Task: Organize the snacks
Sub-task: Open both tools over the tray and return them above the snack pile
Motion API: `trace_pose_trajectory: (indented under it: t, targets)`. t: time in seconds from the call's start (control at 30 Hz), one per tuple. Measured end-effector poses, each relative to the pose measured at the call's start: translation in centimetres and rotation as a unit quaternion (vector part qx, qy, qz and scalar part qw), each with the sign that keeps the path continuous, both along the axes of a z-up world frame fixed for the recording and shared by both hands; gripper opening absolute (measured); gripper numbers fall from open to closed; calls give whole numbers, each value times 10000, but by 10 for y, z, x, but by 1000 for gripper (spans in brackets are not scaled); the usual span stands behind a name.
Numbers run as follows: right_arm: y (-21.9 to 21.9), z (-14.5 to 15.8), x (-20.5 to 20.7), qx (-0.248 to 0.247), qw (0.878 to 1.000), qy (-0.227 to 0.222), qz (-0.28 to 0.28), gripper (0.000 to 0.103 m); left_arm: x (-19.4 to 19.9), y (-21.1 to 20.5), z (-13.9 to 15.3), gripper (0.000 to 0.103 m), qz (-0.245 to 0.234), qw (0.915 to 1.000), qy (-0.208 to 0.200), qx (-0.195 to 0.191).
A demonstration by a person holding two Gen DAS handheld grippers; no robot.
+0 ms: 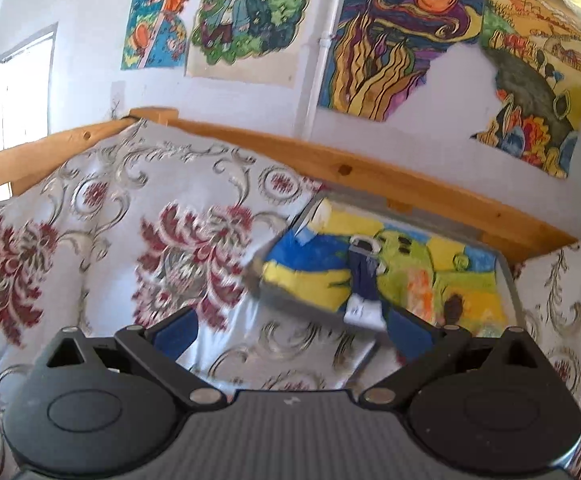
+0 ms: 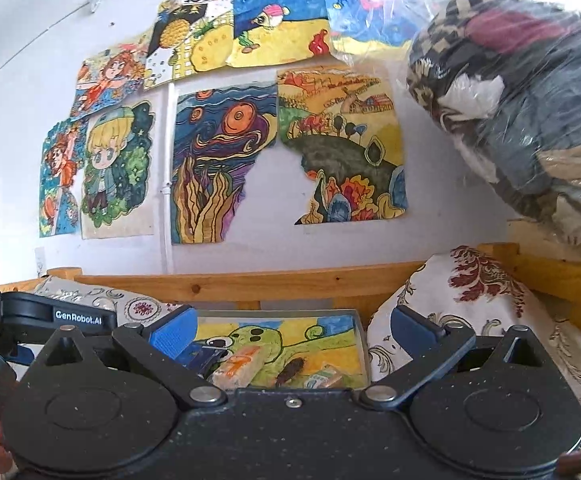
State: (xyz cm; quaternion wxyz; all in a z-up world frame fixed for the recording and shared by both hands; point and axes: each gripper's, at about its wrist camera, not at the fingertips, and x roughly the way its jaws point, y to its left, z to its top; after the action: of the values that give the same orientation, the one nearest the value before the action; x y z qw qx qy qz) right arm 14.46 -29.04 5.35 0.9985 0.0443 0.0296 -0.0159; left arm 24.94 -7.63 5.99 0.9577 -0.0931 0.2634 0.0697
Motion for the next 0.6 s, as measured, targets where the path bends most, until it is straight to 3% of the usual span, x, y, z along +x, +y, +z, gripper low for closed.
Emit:
trace_pose_trajectory:
  t: [0.2, 0.6]
  targets:
    - [12, -8, -29, -166, 9997, 145, 98, 102, -28, 20, -18, 103, -65, 9996, 286, 8]
    - [40, -33, -67, -320, 9939, 959, 432, 102, -83, 53, -55, 102, -444, 9977, 507, 107]
